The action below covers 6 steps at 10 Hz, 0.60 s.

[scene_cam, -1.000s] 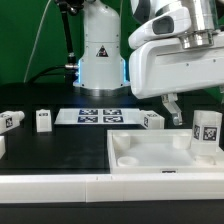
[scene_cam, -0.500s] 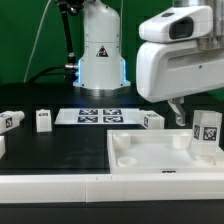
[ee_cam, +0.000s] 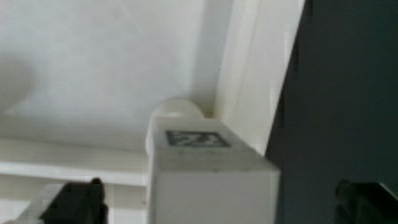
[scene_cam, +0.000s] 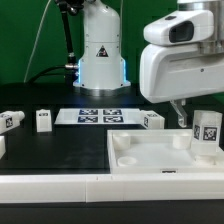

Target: Assemble one leg

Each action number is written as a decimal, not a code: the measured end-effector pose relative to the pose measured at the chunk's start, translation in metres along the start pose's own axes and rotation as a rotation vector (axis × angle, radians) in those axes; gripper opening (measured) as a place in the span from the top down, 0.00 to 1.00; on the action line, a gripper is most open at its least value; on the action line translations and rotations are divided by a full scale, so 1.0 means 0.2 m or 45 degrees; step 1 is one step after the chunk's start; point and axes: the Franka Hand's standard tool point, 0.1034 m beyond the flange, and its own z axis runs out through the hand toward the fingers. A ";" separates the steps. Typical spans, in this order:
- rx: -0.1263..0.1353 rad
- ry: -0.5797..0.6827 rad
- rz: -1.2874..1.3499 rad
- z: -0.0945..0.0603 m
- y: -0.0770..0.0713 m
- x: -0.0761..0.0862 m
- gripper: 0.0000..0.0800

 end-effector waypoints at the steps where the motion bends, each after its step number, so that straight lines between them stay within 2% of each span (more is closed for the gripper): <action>1: -0.009 -0.004 -0.002 0.01 0.02 0.00 0.19; 3: -0.019 -0.005 -0.027 0.01 0.06 -0.01 0.19; 5: -0.014 -0.004 -0.036 0.01 0.06 0.00 0.19; 6: -0.014 -0.004 -0.036 0.01 0.06 0.00 0.33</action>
Offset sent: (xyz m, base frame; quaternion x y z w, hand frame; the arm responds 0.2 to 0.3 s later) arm 0.0017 -0.0146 -0.0019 -0.0090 0.0075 -0.0481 0.9988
